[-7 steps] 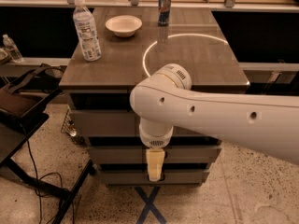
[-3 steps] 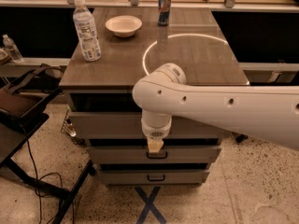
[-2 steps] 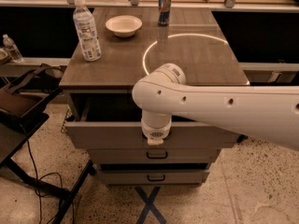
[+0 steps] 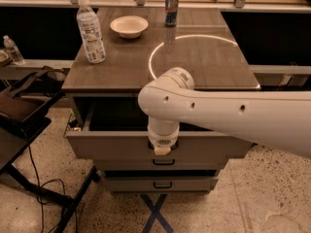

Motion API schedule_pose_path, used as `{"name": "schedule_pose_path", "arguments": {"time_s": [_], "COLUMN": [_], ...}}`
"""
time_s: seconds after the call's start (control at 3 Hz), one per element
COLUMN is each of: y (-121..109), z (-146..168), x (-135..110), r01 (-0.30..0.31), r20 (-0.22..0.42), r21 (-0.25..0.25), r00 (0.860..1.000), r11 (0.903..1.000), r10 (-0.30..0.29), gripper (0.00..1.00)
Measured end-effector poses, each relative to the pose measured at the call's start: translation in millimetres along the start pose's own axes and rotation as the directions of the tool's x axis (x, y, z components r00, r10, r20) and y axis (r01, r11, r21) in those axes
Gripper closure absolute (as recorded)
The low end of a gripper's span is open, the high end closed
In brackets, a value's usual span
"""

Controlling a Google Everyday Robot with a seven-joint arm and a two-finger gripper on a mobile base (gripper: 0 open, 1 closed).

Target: Open top drawer

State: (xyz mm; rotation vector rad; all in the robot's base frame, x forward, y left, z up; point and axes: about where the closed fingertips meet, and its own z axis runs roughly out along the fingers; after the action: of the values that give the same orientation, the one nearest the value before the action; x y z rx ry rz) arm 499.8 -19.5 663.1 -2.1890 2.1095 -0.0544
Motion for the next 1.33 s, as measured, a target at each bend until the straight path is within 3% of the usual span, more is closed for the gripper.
{"name": "schedule_pose_path", "arguments": {"time_s": [0.33,1.33], "y": [12,18], "z": [-5,-24], "x": [2,6], "r01": [-0.007,-0.006], "r20": [0.003,0.003], "r21": [0.006,0.022], "r00": [1.000,1.000], "r11": [1.0000,0.9997], "r10": [0.007,0.006], "gripper": [1.00,1.00]}}
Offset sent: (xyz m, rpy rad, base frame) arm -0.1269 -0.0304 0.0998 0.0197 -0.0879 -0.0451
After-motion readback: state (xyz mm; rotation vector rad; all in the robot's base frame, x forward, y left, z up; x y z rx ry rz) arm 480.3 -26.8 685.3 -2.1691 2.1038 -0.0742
